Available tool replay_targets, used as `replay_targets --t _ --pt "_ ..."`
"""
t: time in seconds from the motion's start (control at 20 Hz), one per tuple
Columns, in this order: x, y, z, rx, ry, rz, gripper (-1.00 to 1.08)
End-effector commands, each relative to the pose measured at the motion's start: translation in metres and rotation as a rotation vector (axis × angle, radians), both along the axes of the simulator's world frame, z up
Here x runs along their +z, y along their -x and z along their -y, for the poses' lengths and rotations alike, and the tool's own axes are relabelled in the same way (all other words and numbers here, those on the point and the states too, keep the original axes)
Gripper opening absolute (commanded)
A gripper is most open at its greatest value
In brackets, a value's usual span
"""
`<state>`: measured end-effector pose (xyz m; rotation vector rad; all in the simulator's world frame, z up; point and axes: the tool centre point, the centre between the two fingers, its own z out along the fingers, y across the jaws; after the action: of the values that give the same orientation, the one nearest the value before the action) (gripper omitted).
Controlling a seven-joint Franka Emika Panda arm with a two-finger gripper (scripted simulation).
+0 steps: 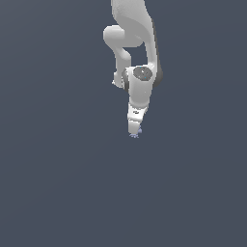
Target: Pick up the object and move it to a goal position.
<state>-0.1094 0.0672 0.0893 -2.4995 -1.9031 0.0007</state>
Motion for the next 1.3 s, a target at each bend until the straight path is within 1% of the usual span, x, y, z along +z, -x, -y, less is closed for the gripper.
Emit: replay_targets --t 0.0,0.2,0.6,0.85,0.9,1.25 --pt "-0.001 0.0 0.0 0.0 0.0 0.0 1.0" --pt "-0.01 0.001 0.0 0.001 0.0 0.0 1.0" --pt "-0.044 0.001 0.0 0.005 0.0 0.0 1.0" --pt "-0.05 0.001 0.0 0.006 0.0 0.0 1.0" --pt "-0.05 0.001 0.0 0.006 0.0 0.0 -1.0" --pt "-0.05 0.001 0.0 0.006 0.0 0.0 -1.0"
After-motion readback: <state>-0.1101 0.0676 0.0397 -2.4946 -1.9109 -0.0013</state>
